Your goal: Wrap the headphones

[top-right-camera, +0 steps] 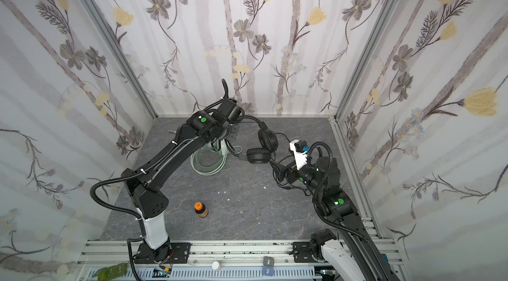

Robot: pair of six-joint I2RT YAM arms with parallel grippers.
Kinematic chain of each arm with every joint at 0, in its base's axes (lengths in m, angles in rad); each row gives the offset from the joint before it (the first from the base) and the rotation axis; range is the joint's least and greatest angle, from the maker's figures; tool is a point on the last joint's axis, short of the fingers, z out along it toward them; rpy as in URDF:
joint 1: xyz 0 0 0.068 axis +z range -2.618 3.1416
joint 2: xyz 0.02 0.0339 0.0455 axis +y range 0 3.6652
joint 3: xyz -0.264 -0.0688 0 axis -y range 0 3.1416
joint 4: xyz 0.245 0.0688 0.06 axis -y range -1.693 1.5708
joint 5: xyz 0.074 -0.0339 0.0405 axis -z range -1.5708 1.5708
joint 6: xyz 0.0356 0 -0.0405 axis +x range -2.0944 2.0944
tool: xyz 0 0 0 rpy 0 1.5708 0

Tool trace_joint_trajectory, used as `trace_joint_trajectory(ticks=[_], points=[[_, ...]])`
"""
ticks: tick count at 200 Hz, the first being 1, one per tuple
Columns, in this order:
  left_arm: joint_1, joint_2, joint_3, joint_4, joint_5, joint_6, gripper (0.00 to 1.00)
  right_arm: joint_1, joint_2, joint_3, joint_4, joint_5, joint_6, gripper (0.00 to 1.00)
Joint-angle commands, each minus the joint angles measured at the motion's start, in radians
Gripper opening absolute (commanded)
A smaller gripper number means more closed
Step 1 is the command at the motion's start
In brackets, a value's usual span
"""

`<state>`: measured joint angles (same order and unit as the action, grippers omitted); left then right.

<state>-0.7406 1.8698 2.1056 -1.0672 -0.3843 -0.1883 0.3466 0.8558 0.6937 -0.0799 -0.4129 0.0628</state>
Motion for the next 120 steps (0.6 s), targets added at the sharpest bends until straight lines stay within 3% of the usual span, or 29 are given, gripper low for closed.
trace_joint_trajectory(ticks=[1, 52, 120], points=[[0.000, -0.033, 0.001, 0.040, -0.004, 0.018, 0.00, 0.000, -0.010, -0.004, 0.060, -0.053, -0.010, 1.00], [0.006, -0.072, 0.021, 0.005, -0.042, 0.048, 0.00, 0.002, -0.033, -0.068, 0.117, -0.103, 0.017, 1.00], [0.096, -0.074, 0.072, -0.067, 0.050, -0.032, 0.00, 0.005, 0.061, -0.066, 0.213, -0.160, 0.026, 1.00]])
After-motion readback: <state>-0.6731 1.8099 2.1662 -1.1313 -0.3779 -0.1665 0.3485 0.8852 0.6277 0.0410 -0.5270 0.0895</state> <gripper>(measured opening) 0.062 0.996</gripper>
